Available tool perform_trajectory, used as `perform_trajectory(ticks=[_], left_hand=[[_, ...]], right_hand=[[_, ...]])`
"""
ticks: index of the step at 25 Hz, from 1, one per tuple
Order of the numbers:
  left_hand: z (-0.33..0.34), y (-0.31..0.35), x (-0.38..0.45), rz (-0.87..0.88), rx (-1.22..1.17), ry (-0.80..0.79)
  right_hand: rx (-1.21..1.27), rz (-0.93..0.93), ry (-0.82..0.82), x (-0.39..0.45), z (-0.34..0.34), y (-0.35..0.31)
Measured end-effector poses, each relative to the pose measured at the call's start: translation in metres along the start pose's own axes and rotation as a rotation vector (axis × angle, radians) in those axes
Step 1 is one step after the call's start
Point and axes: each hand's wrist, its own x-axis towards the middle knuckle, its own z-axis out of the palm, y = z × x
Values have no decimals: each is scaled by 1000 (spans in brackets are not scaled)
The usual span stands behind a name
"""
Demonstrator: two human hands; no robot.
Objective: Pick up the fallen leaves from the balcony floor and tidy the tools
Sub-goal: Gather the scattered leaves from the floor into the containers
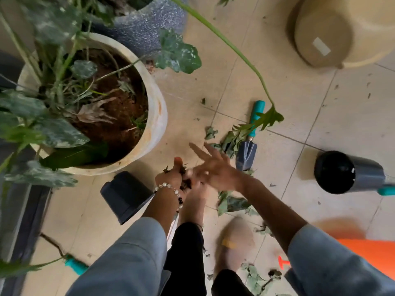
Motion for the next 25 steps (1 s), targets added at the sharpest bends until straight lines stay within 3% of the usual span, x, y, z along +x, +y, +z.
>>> perform_trajectory(ticks=[1, 2, 3, 4, 7, 9, 11, 13, 15, 17, 20, 23, 25], left_hand=[[4, 2, -1, 7, -14, -21], [8, 4, -1, 11, -17, -54], [10, 7, 1, 16, 4, -72], [12, 10, 4, 24, 43, -74], [11, 18, 10, 36, 135, -54], [11, 26, 10, 29, 202, -16], [9, 33, 14, 16, 247, 52], [6, 34, 17, -6, 256, 74], [4, 30, 16, 6, 267, 45], [4, 24, 14, 17, 272, -11], [-1, 13, 16, 37, 237, 8], [-26, 5, 18, 64, 262, 107], [-44, 7, 24, 71, 209, 164]], right_hand=[[223, 6, 172, 6, -7, 8], [227, 35, 380, 17, -11, 25], [57, 81, 527, 28, -11, 44], [-148, 93, 557, 37, -12, 60], [-686, 114, 205, 58, 2, 86], [-772, 58, 195, 58, 11, 92], [-808, 9, 286, 54, 7, 87], [-562, 49, 463, 57, -1, 86], [-9, 226, 621, 57, -7, 63], [459, 273, 697, 55, 9, 23], [372, 114, 611, 42, 37, -17], [424, -23, 155, 40, 37, -2], [372, 15, 102, 54, 37, 15]])
